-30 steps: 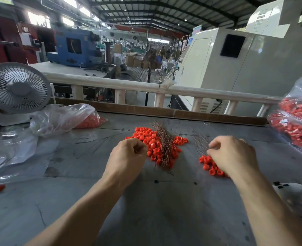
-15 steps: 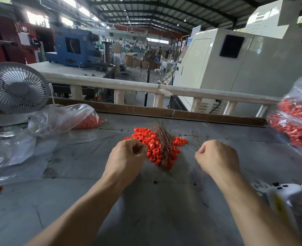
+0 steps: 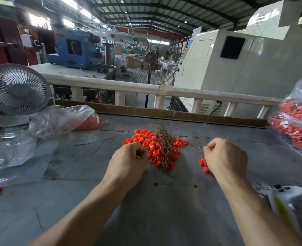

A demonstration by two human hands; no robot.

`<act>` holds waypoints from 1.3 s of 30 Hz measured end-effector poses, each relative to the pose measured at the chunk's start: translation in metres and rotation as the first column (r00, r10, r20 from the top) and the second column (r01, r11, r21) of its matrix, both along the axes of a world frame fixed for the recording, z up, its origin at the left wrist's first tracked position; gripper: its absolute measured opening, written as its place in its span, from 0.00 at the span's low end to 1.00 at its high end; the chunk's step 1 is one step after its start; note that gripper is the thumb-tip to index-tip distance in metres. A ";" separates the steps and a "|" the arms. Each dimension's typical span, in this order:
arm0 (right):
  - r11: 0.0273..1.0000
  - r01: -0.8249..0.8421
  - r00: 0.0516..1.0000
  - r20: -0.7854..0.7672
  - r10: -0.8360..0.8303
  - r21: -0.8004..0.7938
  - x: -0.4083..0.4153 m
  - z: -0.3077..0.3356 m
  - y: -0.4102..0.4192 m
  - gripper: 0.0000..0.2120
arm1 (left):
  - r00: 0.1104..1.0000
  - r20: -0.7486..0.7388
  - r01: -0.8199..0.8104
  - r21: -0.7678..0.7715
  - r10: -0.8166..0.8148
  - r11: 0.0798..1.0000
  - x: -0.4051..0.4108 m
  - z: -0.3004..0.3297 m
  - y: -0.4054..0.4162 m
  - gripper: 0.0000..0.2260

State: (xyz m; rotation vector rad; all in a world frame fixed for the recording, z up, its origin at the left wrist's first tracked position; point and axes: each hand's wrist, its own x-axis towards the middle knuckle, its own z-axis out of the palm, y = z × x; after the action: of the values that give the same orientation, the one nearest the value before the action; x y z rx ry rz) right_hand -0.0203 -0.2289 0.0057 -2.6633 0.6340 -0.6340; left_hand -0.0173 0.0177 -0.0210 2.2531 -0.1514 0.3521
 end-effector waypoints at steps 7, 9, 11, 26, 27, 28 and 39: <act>0.816 -0.576 0.817 0.029 0.575 0.043 -0.001 -0.010 0.027 0.08 | 0.996 0.058 0.062 0.121 -0.069 0.991 -0.003 -0.004 -0.006 0.04; 0.768 -0.640 0.768 0.053 0.638 0.021 0.000 -0.010 0.032 0.10 | 0.994 0.059 0.088 0.147 -0.097 0.985 -0.004 -0.004 -0.009 0.06; 0.737 -0.676 0.734 0.083 0.674 -0.012 0.000 -0.010 0.036 0.11 | 0.990 0.065 0.113 0.184 -0.126 0.976 -0.003 -0.004 -0.011 0.10; 0.538 -0.828 0.453 0.753 0.477 0.157 -0.016 0.009 0.059 0.06 | 0.981 0.133 0.118 0.188 -0.145 0.975 -0.002 -0.004 -0.012 0.05; 0.513 -0.838 0.417 0.824 0.384 0.186 -0.019 0.013 0.060 0.06 | 0.988 0.107 0.100 0.122 -0.114 0.987 -0.001 -0.004 -0.010 0.04; 0.507 -0.838 0.390 0.872 0.298 0.201 -0.022 0.018 0.060 0.05 | 0.993 0.080 0.079 0.037 -0.082 0.996 0.000 -0.003 -0.009 0.04; 0.351 -0.619 0.784 0.581 0.220 0.703 -0.012 0.010 0.049 0.14 | 0.896 0.029 0.227 -0.888 -0.443 0.401 -0.005 0.020 0.000 0.13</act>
State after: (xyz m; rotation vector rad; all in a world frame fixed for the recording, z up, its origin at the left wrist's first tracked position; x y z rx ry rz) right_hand -0.0327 -0.1798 0.0154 -1.5044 0.0259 -0.4583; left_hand -0.0228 0.0173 -0.0009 1.1347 -0.2446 -0.0679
